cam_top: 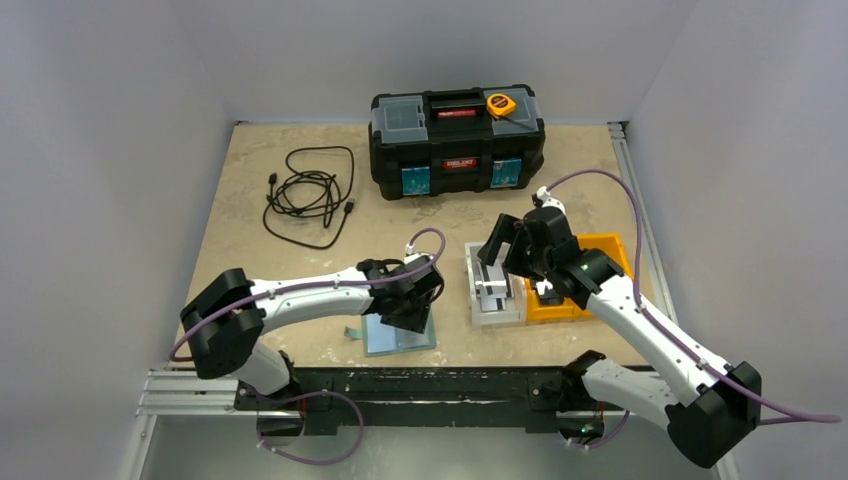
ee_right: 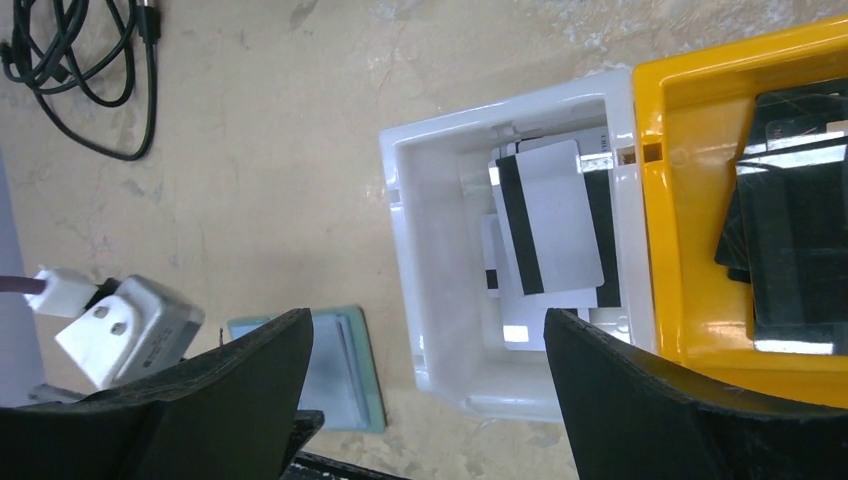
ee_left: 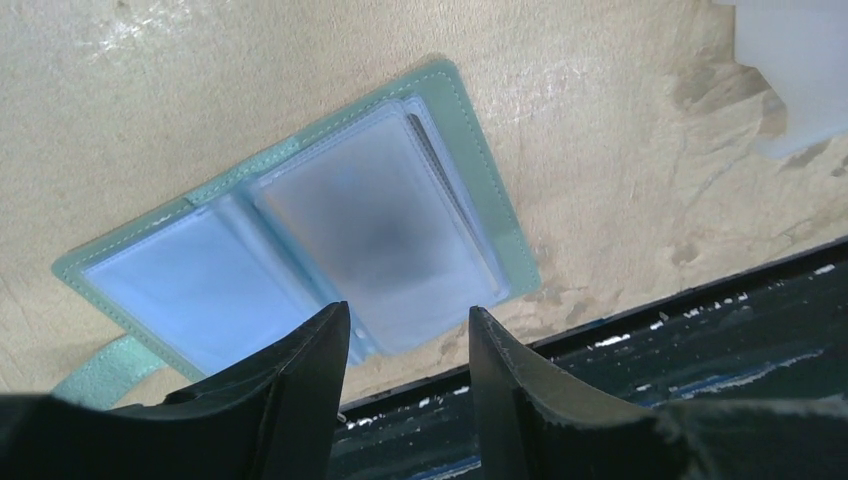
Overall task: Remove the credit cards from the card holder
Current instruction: Remove the credit card from the card holder.
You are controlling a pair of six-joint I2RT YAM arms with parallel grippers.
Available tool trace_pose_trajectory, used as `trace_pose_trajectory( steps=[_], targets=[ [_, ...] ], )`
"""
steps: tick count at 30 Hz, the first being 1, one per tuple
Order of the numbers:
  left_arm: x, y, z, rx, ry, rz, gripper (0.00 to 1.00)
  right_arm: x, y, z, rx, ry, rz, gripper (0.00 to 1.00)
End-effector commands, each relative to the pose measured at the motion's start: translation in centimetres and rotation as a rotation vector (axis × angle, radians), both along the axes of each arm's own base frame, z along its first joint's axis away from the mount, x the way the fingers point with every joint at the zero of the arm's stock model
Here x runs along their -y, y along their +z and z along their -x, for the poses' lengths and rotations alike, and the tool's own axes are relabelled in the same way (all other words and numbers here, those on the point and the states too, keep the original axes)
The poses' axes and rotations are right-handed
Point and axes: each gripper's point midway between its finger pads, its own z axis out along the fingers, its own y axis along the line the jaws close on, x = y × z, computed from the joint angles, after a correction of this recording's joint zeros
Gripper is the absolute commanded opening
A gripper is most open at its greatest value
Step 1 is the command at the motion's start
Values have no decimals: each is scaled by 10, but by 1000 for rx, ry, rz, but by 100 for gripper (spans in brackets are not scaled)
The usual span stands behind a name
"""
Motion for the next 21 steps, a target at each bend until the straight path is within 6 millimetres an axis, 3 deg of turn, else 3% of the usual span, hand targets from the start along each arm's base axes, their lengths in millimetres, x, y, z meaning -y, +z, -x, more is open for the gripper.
trace_pose_trajectory(
  steps=[1,8,15,21],
  targets=[
    [15,0,-13,49,6,2,46,-5,7,-2,29,-25,-50,86],
    [14,-27,-9,14,13,-44,43,-10,-10,6,-5,3,-48,86],
    [1,-43,-5,-6,43,-102,21,-16,-17,11,-18,19,-50,86],
    [1,-33,-7,15,50,-76,4,-27,-19,16,-28,56,-61,85]
  ],
)
